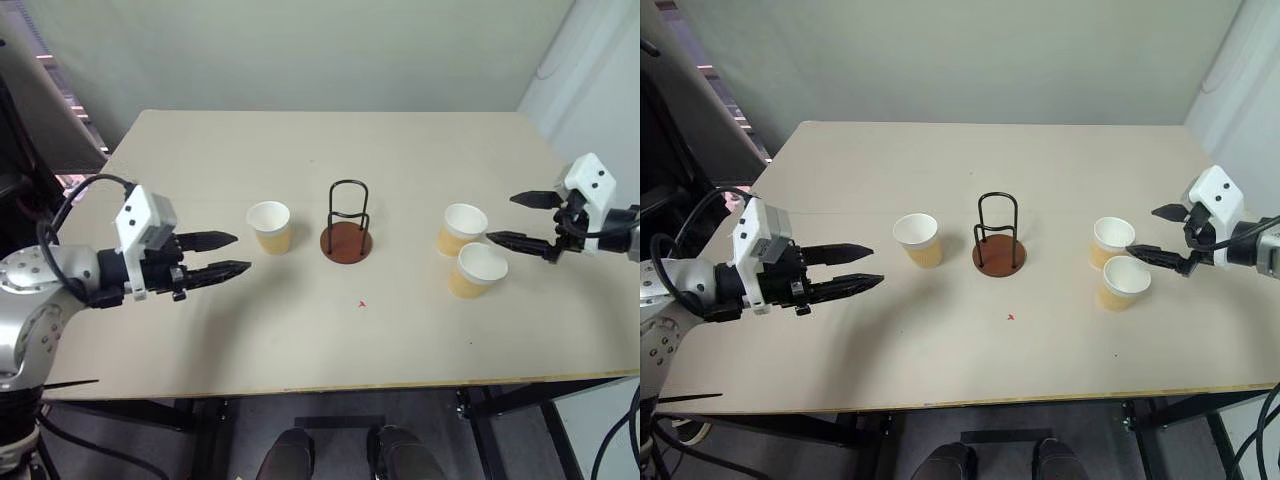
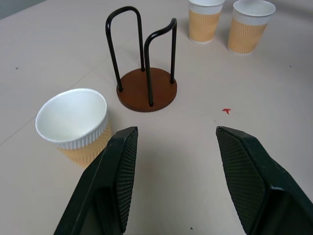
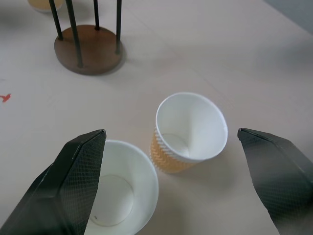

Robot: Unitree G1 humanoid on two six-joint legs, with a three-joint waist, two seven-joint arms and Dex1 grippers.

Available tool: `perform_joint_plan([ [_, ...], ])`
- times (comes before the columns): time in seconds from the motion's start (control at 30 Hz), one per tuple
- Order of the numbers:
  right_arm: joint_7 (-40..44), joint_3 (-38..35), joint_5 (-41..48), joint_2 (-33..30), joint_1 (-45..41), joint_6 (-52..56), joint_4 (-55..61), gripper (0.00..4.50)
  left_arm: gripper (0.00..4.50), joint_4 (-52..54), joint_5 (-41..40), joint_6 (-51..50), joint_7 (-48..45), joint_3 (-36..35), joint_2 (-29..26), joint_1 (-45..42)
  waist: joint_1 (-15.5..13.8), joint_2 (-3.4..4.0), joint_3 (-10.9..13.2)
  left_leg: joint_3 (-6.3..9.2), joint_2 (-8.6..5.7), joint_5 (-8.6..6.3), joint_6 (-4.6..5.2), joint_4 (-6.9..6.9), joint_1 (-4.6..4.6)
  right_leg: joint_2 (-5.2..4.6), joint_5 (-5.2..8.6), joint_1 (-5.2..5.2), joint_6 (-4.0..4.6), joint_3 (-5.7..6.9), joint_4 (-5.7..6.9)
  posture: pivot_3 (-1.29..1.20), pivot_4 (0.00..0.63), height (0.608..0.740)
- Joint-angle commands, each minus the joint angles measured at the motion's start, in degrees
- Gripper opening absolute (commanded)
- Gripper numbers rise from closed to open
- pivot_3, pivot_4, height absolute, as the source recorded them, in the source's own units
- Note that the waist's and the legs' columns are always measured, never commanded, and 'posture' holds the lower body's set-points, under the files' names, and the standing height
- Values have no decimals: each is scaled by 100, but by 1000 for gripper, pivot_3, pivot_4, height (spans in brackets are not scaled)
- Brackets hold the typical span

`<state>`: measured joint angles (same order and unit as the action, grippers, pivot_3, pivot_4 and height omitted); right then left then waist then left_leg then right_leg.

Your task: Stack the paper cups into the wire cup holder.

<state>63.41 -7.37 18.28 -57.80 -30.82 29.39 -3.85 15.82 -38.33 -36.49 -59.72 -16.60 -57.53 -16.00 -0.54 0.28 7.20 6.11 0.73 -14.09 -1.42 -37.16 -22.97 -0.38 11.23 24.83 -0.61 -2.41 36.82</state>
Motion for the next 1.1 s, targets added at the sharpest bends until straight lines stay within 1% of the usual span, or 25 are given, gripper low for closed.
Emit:
perform_joint_plan([
  [0.03, -50, -208, 45, -130, -24, -18, 168, 4472, 2732, -4, 70, 92, 19, 119, 23, -306, 1, 0, 0, 0, 0, 0, 0, 0, 0, 0, 0, 0, 0, -1, 0, 0, 150, 740],
  [0.13, -41, -233, 83, -172, -71, 38, 199, 4472, 2732, -78, 71, 129, 22, 323, 145, -690, -16, 0, 0, -2, 0, -1, 0, -2, 1, 1, -1, 0, -2, -3, 1, 0, 150, 740],
  [0.23, 35, -358, 219, -278, 52, 166, 489, 4472, 2732, -205, 190, 203, -25, 593, 270, -1014, -18, 1, 1, -9, 0, -1, 1, -4, 1, 1, -3, 0, -5, -9, 1, 0, 150, 740],
  [0.33, 27, -551, 431, -344, 140, 376, 863, 4472, 2732, -581, 369, 284, -68, 889, 465, -1468, -21, 1, 1, -11, 0, -2, 1, -3, 0, 3, -4, 0, -8, -10, 0, 0, 150, 740],
  [0.43, 16, -818, 764, -359, 290, 639, 1353, 4472, 2732, -1059, 582, 392, -47, 1238, 835, -1967, -35, 1, 1, -11, 0, -1, 1, -5, -1, 3, -5, -1, -11, -10, -2, 0, 150, 740],
  [0.57, -198, -1133, 985, -397, 585, 952, 1996, 4472, 2732, -2219, 1297, 688, 259, 1795, 1501, -2839, -76, 1, 1, -10, -1, -2, 2, -24, -6, 4, -7, -8, -23, -12, -4, 0, 150, 740],
  [0.63, -268, -1271, 1065, -418, 704, 1066, 2177, 4472, 2732, -2578, 1242, 630, 63, 1834, 1700, -3043, -77, 0, 1, -14, 0, -4, 6, -42, -11, 5, -9, -12, -32, -15, -5, 0, 150, 740],
  [0.7, -293, -1441, 1150, -478, 876, 1177, 2361, 4472, 2732, -3010, 1451, 887, -237, 2074, 1881, -3242, -76, 0, 1, -17, -1, -6, 10, -66, -22, 6, -8, -13, -45, -18, -8, 0, 150, 740],
  [0.8, -254, -1670, 1362, -550, 1056, 1360, 2612, 4472, 2732, -3660, 1692, 1146, -363, 2174, 2111, -3570, -71, 0, 2, -33, -8, -7, 11, -91, -23, 12, -3, -20, -78, -56, -10, 0, 150, 740],
  [0.93, -32, -2217, 2092, -539, 1351, 1658, 3242, 4472, 2732, -4399, 1993, 1517, -815, 2390, 2288, -3900, -74, 0, 2, -49, -12, -6, 8, -96, -33, 14, -6, -23, -108, -77, -47, 0, 150, 740],
  [1.1, -372, -2337, 2498, -462, 1446, 1847, 3688, 4472, 2732, -5010, 2214, 1798, -1194, 2471, 2548, -4168, -89, 0, 1, -51, -34, -15, 22, -106, -58, 11, -9, -22, -152, -94, -88, 0, 150, 740],
])
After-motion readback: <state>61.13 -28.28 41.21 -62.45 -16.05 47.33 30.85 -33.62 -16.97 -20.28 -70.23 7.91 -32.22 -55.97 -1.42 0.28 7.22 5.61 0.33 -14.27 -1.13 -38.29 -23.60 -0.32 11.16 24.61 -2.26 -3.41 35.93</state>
